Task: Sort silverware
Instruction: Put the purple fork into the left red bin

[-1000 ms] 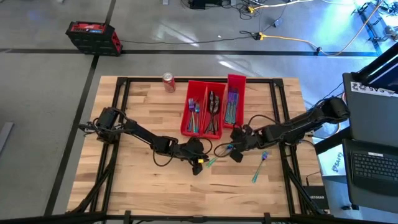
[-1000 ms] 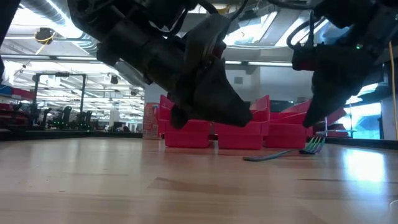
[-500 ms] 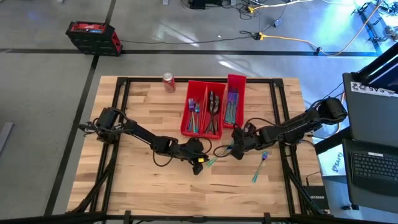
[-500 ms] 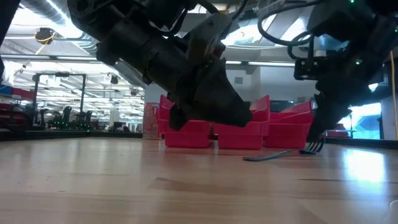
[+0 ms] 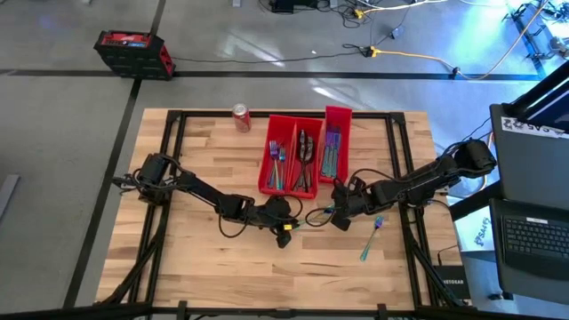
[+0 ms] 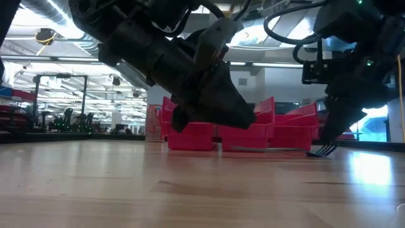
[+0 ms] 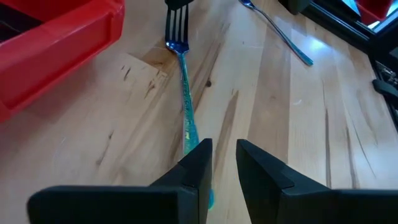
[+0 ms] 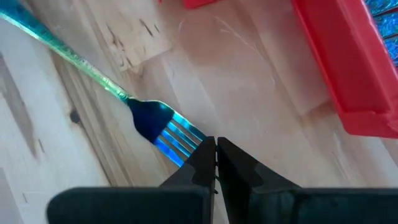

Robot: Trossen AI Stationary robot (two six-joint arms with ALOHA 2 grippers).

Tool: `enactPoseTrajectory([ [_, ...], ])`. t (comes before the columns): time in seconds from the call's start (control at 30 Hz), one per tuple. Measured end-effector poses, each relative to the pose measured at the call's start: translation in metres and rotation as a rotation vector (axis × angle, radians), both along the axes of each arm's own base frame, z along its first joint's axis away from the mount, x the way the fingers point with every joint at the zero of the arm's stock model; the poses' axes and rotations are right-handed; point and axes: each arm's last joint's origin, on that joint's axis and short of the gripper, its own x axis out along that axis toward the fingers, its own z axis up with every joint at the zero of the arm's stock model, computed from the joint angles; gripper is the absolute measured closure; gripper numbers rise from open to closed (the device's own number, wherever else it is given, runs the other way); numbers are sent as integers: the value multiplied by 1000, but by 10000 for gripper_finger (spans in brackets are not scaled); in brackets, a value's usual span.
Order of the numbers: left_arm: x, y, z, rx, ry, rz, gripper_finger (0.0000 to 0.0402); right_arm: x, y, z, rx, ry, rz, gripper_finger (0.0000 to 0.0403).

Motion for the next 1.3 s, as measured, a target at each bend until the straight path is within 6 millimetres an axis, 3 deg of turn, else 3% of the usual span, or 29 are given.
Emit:
enactPoseTrajectory([
  [0.67, 0, 0, 0, -60, 0, 24, 341, -1, 2, -1, 87, 16, -2, 403],
  [1.13, -1, -6, -1, -174, 42, -184, 341, 0, 2, -1, 80, 15, 27, 403],
  [1.3, -5, -5, -8, -219, 137, -210, 341, 0, 3, 0, 81, 15, 27, 403],
])
